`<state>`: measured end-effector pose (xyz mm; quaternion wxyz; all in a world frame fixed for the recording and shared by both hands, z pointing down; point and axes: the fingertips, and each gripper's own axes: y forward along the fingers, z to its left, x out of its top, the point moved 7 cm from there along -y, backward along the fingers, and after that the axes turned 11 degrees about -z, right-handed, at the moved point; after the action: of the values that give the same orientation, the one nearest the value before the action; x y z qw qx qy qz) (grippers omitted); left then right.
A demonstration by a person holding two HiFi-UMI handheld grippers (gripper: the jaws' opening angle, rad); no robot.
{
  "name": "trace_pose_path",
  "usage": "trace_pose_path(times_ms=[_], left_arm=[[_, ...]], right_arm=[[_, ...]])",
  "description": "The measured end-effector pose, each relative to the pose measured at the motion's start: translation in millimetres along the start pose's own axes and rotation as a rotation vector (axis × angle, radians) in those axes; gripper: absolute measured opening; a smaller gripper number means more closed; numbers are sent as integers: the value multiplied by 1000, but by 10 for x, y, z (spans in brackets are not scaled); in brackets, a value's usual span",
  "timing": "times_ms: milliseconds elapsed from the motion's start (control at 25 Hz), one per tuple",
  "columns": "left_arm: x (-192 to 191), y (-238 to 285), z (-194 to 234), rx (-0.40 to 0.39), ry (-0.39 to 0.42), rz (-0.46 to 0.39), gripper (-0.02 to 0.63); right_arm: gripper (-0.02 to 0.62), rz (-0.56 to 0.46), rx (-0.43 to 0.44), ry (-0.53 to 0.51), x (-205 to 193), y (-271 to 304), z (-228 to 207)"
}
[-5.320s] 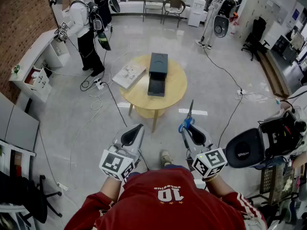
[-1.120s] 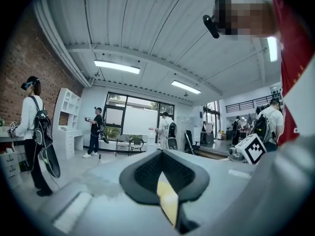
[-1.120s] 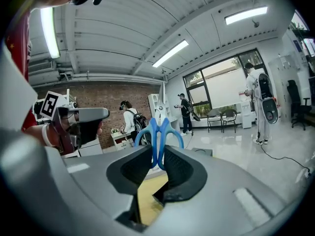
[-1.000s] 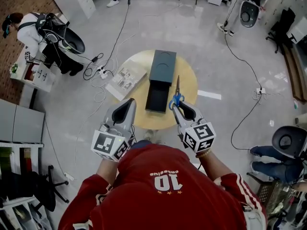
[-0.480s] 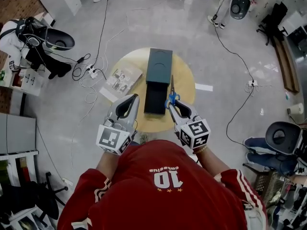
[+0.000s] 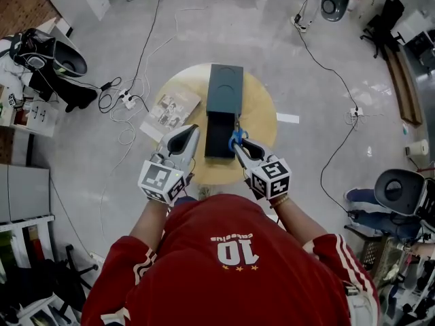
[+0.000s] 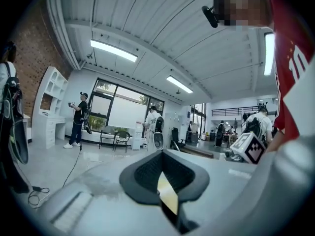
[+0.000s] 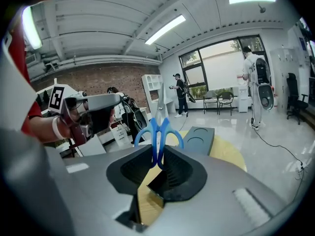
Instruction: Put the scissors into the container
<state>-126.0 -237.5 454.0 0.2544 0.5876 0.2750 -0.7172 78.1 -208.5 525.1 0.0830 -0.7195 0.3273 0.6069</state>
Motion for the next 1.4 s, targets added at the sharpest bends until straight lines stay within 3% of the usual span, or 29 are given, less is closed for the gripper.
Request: trace_pose_path(times_ms=[720, 1400], left_arm=[[-208, -111, -93, 33, -37, 26, 3], [-255, -214, -16, 83, -31, 69, 3]], right_arm=[[80, 287, -45, 58, -1077, 473, -330], [81, 442, -60, 52, -1625, 881, -414]])
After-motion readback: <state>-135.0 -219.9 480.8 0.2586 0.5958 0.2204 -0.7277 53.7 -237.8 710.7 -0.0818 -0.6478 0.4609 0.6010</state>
